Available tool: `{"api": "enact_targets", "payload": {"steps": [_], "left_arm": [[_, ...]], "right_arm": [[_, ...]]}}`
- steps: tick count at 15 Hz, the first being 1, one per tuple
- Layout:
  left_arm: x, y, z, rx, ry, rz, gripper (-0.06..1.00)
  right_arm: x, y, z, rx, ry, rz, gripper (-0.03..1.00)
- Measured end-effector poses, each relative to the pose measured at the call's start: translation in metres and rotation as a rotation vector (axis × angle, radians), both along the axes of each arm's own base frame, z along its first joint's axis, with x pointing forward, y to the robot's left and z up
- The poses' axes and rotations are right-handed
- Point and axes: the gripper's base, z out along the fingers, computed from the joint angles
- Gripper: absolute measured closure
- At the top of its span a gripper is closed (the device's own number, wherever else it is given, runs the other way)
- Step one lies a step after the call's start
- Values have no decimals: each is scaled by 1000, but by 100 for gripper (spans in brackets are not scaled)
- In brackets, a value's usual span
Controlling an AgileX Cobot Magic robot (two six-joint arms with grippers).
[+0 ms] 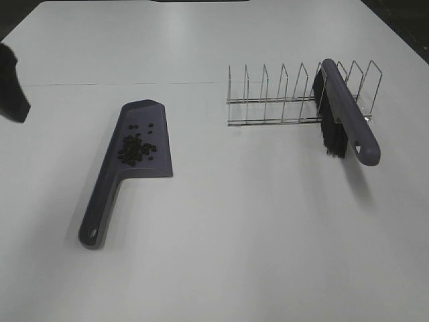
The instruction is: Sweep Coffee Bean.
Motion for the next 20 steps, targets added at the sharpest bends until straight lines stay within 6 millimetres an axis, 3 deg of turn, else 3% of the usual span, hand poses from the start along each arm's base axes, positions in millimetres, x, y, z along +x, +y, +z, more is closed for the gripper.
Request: {"api": "enact_targets", "payload": {"steps": [2, 3, 4, 10, 11, 20], "left_arm": [[-27, 11, -4, -3, -8, 0, 13], [-59, 24, -9, -14, -38, -3, 13], [-78, 31, -9, -25, -71, -5, 13], [-148, 59, -31, -60, -215, -42, 13], [-169, 67, -42, -75, -264, -48, 13], [-231, 88, -35, -178, -677, -164, 14]], "right_arm": [[-2, 0, 0, 1, -11, 0, 10], [-2, 0, 0, 2, -15, 0, 11], [-2, 0, 0, 2, -15, 0, 11], [-2, 0, 0, 2, -15, 0, 12], [-2, 0, 0, 2, -15, 0, 12], [-2, 0, 0, 2, -15, 0, 12]]}}
